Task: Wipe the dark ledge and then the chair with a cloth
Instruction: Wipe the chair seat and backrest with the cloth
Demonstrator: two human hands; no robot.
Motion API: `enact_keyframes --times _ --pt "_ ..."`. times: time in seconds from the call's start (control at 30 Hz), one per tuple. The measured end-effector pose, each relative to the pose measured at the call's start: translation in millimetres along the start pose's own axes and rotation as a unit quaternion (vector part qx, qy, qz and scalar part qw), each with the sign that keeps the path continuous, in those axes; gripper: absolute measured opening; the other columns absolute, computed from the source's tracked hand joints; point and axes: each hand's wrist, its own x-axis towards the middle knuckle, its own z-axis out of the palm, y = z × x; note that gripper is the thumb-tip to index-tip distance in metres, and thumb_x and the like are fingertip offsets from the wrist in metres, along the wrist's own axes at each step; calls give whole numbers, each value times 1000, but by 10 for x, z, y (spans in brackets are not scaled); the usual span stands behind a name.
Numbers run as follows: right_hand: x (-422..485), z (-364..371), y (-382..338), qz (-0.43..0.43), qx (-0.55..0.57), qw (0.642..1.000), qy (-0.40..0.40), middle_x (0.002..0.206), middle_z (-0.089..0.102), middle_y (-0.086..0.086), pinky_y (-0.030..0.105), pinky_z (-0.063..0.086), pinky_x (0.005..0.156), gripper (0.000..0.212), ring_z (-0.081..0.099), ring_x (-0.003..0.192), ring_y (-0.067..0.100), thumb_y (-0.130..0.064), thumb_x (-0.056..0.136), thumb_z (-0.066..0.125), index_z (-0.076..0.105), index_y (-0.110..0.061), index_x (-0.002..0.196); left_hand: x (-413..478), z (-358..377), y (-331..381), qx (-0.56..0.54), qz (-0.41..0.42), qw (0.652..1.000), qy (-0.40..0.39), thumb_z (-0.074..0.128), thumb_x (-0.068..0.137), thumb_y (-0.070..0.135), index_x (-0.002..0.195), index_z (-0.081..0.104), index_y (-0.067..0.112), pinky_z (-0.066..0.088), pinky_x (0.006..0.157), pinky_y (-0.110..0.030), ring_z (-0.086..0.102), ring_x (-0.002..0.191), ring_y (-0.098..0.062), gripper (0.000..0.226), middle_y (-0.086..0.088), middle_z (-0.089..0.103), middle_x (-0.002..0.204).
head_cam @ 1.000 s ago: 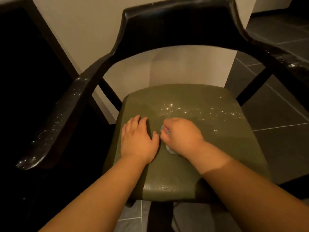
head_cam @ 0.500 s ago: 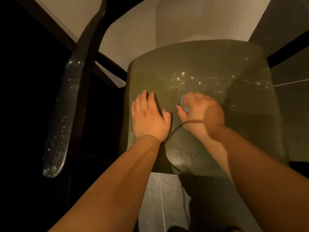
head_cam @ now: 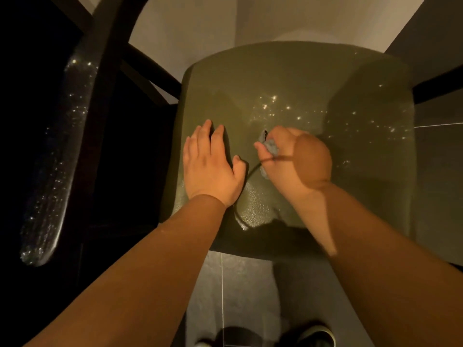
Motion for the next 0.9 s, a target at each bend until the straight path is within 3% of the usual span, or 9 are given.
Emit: enact_keyframes --times 0.13,0.33,0.47,0.57,0.73,0.8,0.9 --pt "108 104 -169 -13 -1 1000 20 81 66 4 29 36 57 30 59 72 29 -48 97 57 66 -19 95 4 -1 3 -6 1 1000 -8 47 90 44 153 42 10 16 128 -51 27 153 -35 71 -16 33 164" --pt "337 137 -158 -90 -62 993 -49 74 62 6 32 45 54 25 60 64 32 -41 95 60 62 -16 93 16 -6 -17 -31 3 999 -14 47 88 43 152 45 6 17 127 -54 28 152 -38 74 -20 35 163" --pt "657 25 -19 -7 -102 994 -43 81 62 9 32 30 59 28 62 73 36 -41 99 58 63 -14 104 43 -19 -5 -19 -12 999 -42 49 87 45 156 41 12 13 130 -52 19 157 -32 77 -13 27 168" --pt "503 91 -181 48 -71 996 10 74 64 11 30 30 56 29 62 65 35 -41 97 61 64 -12 95 52 -3 -24 -32 -13 998 -52 49 86 44 155 39 14 10 130 -52 15 159 -31 77 -12 24 170" --pt "303 145 -258 -90 -65 991 -77 73 63 7 28 38 52 27 60 62 31 -40 94 62 67 -14 95 61 -40 -21 -56 -17 996 -60 41 92 47 156 40 12 9 130 -52 14 160 -31 72 -12 25 171" --pt "483 113 -83 -136 -97 984 -55 70 62 12 30 46 50 24 60 58 34 -33 93 69 68 -10 91 50 -32 -29 -40 -9 997 -65 48 90 45 156 37 14 9 130 -52 14 160 -31 74 -12 24 171" --pt "734 55 89 -94 -121 988 -7 71 65 17 33 44 50 20 62 58 39 -28 88 74 70 -8 90 31 -31 -47 -41 -24 997 -60 56 89 43 156 40 16 11 131 -50 15 160 -29 74 -9 24 171"
